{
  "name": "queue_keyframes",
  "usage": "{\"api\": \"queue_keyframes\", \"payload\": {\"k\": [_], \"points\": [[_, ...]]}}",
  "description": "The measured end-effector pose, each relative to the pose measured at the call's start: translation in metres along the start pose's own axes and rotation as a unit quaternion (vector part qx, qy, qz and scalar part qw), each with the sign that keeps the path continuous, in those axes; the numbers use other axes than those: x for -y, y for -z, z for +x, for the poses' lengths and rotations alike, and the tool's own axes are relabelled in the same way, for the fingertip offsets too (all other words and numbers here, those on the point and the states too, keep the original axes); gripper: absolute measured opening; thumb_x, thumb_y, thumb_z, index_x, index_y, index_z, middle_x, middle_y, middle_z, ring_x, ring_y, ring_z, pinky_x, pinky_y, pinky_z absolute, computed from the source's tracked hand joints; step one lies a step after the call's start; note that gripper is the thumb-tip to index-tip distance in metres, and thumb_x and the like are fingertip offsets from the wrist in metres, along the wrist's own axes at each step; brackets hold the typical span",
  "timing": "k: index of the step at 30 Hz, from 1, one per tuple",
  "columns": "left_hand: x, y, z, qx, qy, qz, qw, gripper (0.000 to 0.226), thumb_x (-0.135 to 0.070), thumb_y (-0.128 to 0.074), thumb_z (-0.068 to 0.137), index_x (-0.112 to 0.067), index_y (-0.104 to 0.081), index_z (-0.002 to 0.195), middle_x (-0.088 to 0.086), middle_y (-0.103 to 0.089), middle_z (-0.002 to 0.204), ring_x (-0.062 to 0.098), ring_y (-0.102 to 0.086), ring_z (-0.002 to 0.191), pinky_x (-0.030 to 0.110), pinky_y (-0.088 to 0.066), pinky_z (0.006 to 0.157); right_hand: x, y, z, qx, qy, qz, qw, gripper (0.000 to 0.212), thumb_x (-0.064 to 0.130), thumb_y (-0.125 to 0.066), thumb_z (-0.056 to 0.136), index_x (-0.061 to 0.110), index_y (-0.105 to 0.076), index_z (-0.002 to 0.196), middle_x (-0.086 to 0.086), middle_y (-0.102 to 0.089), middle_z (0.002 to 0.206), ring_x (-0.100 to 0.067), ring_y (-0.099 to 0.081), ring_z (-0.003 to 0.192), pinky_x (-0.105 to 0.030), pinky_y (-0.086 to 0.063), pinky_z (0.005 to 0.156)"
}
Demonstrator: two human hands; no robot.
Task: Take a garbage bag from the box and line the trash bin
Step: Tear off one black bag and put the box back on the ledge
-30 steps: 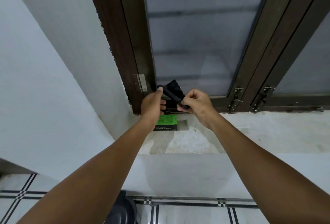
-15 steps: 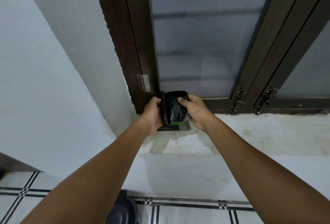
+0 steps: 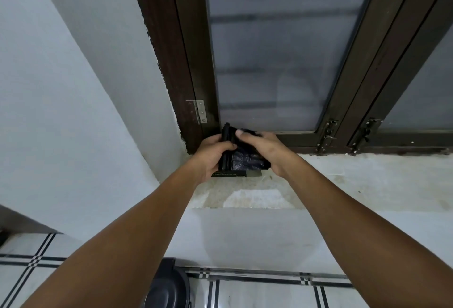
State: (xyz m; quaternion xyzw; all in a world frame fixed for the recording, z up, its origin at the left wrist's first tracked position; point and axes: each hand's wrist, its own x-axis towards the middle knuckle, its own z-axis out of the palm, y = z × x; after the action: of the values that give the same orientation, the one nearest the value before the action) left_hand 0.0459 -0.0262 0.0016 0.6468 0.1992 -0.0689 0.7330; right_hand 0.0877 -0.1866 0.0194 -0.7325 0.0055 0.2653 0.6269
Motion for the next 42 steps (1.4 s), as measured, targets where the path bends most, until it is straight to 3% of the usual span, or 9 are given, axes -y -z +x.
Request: {"api": "queue_keyframes", "payload": {"k": [6,11,17,20,24,28,34,38,42], "points": [[-0.003,-0.001,-0.001,-0.016,0.015,0.006,1.000,0.033,-0.005,-0.052,0.098,-0.005,-0.071,0.125,0.023,-0.073,0.125,0.032,-0.071,0.107,0.043,-0.058,0.093,-0.006,-0.003,0.001,-0.043,0.041,-0.005,0.998,0.027,0.017,-0.079,0.086,0.005,-0.072,0.110,-0.012,-0.076,0.100,-0.018,-0.072,0.077,-0.022,-0.058,0.064],[-0.007,-0.001,-0.005,-0.019,0.053,-0.013,0.998,0.041,-0.024,-0.043,0.103,-0.012,-0.064,0.135,0.016,-0.072,0.126,0.030,-0.070,0.108,0.039,-0.059,0.081,-0.007,0.001,0.002,-0.047,0.018,0.098,0.994,0.018,0.009,-0.071,0.087,0.007,-0.071,0.105,-0.016,-0.076,0.101,-0.031,-0.074,0.094,-0.045,-0.061,0.088],[-0.006,-0.002,-0.004,-0.014,0.019,0.044,0.999,0.027,-0.016,-0.064,0.101,-0.012,-0.069,0.127,0.014,-0.074,0.122,0.023,-0.071,0.101,0.033,-0.059,0.077,-0.006,0.001,0.002,-0.063,0.032,0.120,0.990,0.032,-0.014,-0.047,0.082,0.011,-0.065,0.093,-0.017,-0.066,0.088,-0.033,-0.065,0.083,-0.051,-0.060,0.079],[-0.004,-0.001,-0.002,-0.015,0.022,0.032,0.999,0.026,-0.010,-0.060,0.099,-0.009,-0.070,0.123,0.020,-0.073,0.129,0.035,-0.070,0.118,0.046,-0.059,0.098,-0.002,0.002,0.000,-0.087,0.004,0.134,0.987,0.035,-0.011,-0.039,0.084,0.015,-0.060,0.094,-0.013,-0.062,0.086,-0.027,-0.060,0.074,-0.032,-0.052,0.057],[-0.006,-0.001,-0.006,-0.011,0.045,-0.026,0.999,0.034,-0.013,-0.044,0.101,-0.004,-0.065,0.127,0.021,-0.070,0.123,0.033,-0.068,0.105,0.044,-0.057,0.089,-0.001,0.005,0.000,-0.062,-0.030,0.129,0.989,0.012,0.020,-0.053,0.092,0.015,-0.063,0.098,-0.012,-0.070,0.092,-0.030,-0.069,0.082,-0.039,-0.055,0.077],[-0.007,0.000,-0.008,-0.013,0.054,-0.053,0.997,0.035,-0.017,-0.035,0.103,-0.009,-0.064,0.121,0.020,-0.068,0.120,0.031,-0.065,0.106,0.046,-0.055,0.097,-0.007,0.011,0.008,0.009,0.006,0.063,0.998,0.052,0.060,-0.080,0.074,0.023,-0.073,0.110,-0.002,-0.079,0.105,-0.025,-0.073,0.104,-0.042,-0.055,0.097],[-0.007,-0.001,-0.004,-0.002,0.039,-0.022,0.999,0.044,-0.054,-0.062,0.100,-0.018,-0.074,0.122,0.009,-0.079,0.121,0.027,-0.075,0.111,0.043,-0.058,0.100,-0.011,0.008,0.010,-0.035,0.035,0.069,0.996,0.033,0.028,-0.082,0.081,0.013,-0.073,0.109,-0.009,-0.079,0.100,-0.027,-0.075,0.092,-0.037,-0.061,0.079],[-0.005,0.001,-0.001,0.014,0.014,-0.011,1.000,0.020,-0.019,-0.070,0.099,-0.014,-0.072,0.118,0.011,-0.078,0.112,0.025,-0.073,0.100,0.037,-0.058,0.084,-0.010,0.011,0.008,-0.033,0.038,0.103,0.993,0.031,0.026,-0.080,0.082,0.012,-0.073,0.108,-0.011,-0.079,0.101,-0.028,-0.076,0.090,-0.038,-0.062,0.076],[-0.006,0.007,-0.003,-0.006,0.029,-0.047,0.998,0.039,-0.014,-0.053,0.097,-0.005,-0.066,0.133,0.021,-0.071,0.128,0.031,-0.068,0.106,0.040,-0.057,0.088,-0.008,0.015,0.006,-0.038,0.043,0.129,0.990,0.031,0.033,-0.081,0.084,0.014,-0.073,0.106,-0.006,-0.080,0.097,-0.026,-0.076,0.094,-0.040,-0.061,0.086]]}}
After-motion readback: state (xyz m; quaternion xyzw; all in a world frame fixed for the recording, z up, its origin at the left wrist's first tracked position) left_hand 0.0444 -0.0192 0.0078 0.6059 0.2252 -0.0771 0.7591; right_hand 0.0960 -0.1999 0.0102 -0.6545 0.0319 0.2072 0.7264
